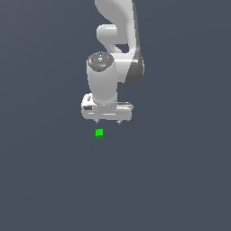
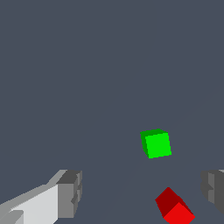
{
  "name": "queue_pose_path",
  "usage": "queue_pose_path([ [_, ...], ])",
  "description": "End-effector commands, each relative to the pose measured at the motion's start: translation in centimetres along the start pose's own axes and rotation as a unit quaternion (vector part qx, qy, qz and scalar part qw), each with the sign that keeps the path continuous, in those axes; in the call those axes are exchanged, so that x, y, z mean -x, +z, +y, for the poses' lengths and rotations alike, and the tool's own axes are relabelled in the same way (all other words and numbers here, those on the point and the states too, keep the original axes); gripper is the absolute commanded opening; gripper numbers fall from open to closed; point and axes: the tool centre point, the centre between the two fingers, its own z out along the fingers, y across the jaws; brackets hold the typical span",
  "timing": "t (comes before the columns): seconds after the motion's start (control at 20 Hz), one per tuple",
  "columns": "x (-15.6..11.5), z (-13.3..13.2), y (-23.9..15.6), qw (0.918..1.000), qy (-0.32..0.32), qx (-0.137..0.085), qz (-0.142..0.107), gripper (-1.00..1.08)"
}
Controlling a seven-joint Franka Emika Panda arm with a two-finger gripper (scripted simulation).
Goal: Stack the red cube on top of the green cube.
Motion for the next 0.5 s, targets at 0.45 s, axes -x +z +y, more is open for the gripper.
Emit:
queue_pose_path([
  [0.45,1.2,1.6,1.1,0.9992,0.041,0.001,0.002,1.0],
])
